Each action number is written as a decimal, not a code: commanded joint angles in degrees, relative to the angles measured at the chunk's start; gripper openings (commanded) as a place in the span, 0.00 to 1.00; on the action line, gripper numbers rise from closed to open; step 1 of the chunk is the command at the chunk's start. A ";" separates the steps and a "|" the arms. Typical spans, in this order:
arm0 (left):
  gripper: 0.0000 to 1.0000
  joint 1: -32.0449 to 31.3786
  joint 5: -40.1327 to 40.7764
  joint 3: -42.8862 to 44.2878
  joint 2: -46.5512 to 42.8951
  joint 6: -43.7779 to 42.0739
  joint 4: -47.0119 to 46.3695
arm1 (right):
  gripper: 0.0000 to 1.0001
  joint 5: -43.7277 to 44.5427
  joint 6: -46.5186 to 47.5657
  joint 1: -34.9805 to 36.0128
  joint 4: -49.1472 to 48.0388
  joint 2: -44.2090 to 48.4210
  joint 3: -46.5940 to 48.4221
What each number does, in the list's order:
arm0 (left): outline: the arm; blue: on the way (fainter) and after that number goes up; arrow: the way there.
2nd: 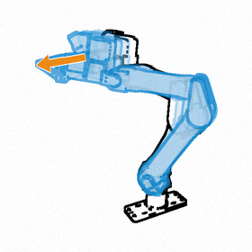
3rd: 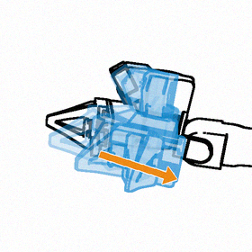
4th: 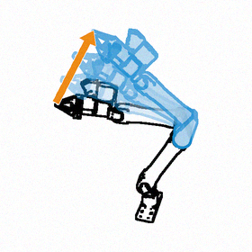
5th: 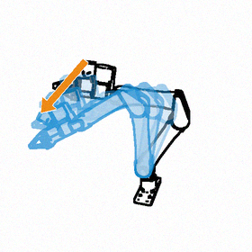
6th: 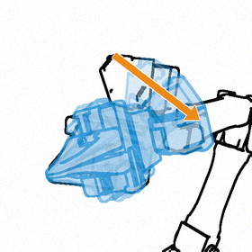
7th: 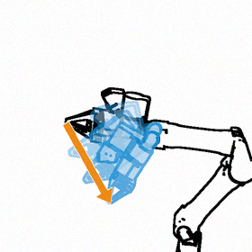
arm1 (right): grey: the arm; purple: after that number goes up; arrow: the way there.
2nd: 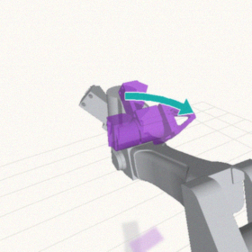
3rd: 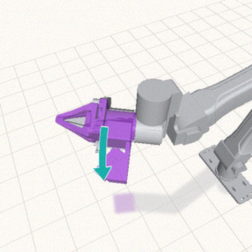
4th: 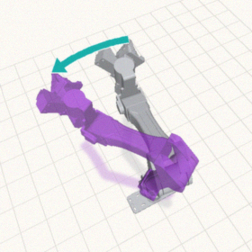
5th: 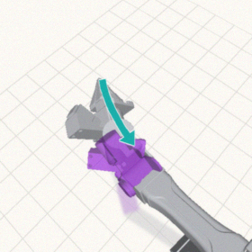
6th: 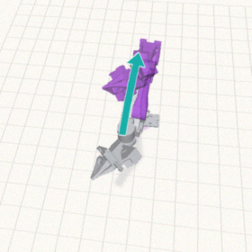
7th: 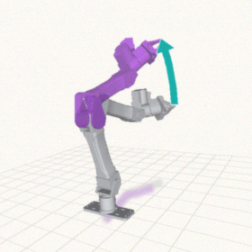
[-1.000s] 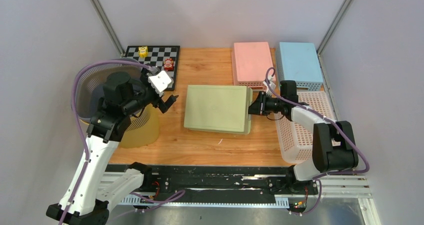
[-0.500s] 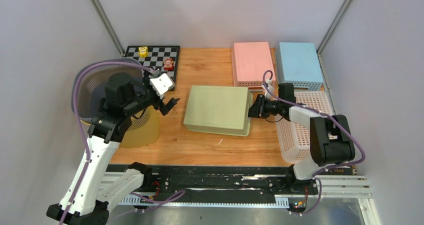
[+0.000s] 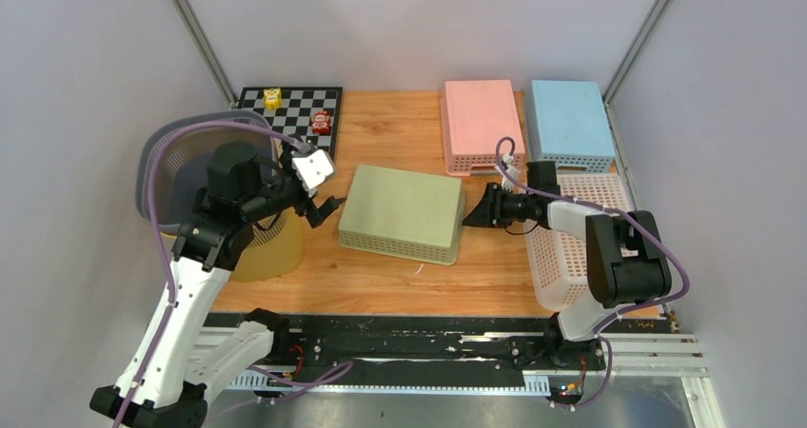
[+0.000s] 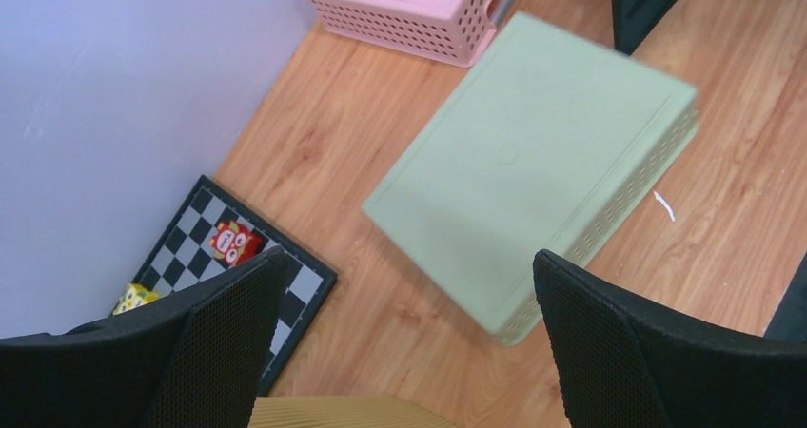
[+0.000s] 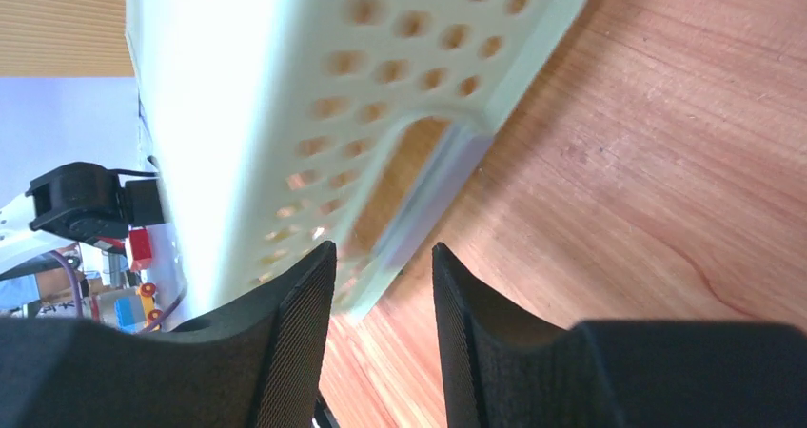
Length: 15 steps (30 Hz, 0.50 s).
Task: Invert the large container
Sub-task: Turn the container upside down at the center of the board.
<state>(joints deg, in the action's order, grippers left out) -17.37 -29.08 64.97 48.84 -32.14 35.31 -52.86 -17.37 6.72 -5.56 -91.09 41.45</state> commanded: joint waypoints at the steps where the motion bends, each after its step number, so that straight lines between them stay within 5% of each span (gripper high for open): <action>1: 1.00 0.32 -3.24 -2.07 -0.25 -2.31 1.62 | 0.46 0.01 7.10 0.31 6.24 -1.77 2.02; 5: 1.00 0.31 -2.56 -4.32 -0.24 -4.40 1.29 | 0.47 0.61 13.85 0.14 15.90 -3.29 5.77; 15: 1.00 -1.96 -1.48 -12.89 -0.47 -12.34 0.87 | 0.49 1.14 18.81 0.04 17.62 5.15 7.70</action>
<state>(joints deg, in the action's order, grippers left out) -17.93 -30.55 55.09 48.84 -40.05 36.10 -51.96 -3.25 6.74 9.74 -90.67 46.76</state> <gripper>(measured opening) 0.999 0.482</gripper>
